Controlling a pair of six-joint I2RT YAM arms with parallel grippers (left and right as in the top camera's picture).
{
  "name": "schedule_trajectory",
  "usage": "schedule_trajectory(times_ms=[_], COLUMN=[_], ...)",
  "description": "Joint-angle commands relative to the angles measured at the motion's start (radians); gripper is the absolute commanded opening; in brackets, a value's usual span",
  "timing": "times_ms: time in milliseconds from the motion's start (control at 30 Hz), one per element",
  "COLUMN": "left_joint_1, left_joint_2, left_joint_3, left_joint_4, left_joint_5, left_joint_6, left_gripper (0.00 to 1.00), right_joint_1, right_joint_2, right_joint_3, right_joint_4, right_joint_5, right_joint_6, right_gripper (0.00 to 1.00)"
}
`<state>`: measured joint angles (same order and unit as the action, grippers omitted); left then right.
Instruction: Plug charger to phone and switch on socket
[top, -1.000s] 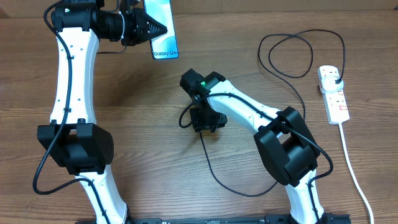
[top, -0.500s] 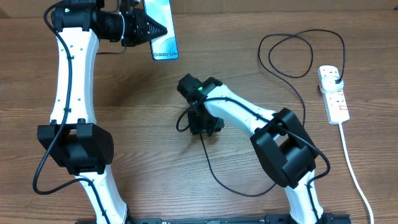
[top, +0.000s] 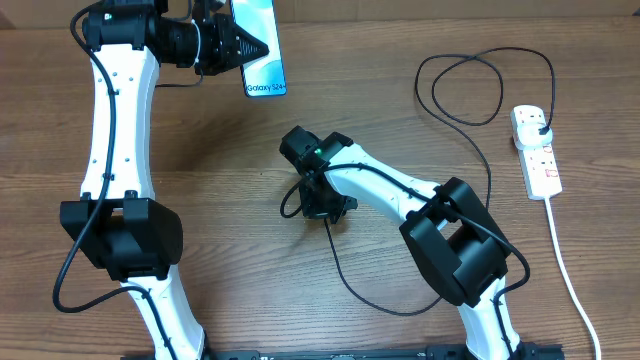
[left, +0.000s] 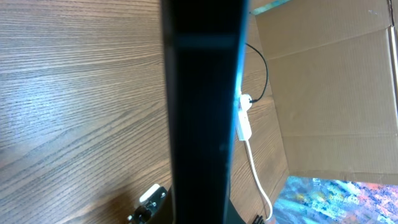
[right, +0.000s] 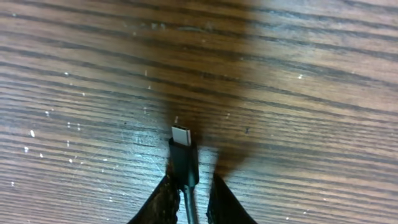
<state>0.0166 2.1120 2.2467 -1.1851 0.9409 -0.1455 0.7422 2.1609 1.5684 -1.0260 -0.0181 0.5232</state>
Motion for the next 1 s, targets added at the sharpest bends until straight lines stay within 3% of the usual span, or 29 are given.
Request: schedule_trajectory(times_ms=[0,333,700,767,967], left_joint_1=[-0.005,-0.005,-0.005,-0.005,-0.003], left_joint_2=[-0.008,-0.008,-0.008,-0.008,-0.008], left_joint_3=[0.013,0.013,0.013,0.013,0.013], left_joint_4=[0.002,-0.014,-0.018,-0.017,-0.003], left_joint_5=[0.016,-0.001,-0.002,0.045,0.375], left_joint_6=[0.027,0.038,0.039,0.079,0.261], left_gripper=[0.04,0.04,0.04,0.04,0.04], right_joint_1=[0.009,0.009,-0.007,-0.024,-0.101], right_joint_2=[0.009,0.009,0.004,-0.005,-0.081], right_joint_3=[-0.028,-0.029,0.005,0.028,0.076], right_joint_4=[0.019,0.023,0.002,-0.002,0.005], right_joint_5=[0.018,0.017,-0.079,-0.164,-0.480], right_joint_6=[0.000,0.000,-0.064,-0.113,-0.282], right_gripper=[0.16,0.04,0.04,0.04,0.04])
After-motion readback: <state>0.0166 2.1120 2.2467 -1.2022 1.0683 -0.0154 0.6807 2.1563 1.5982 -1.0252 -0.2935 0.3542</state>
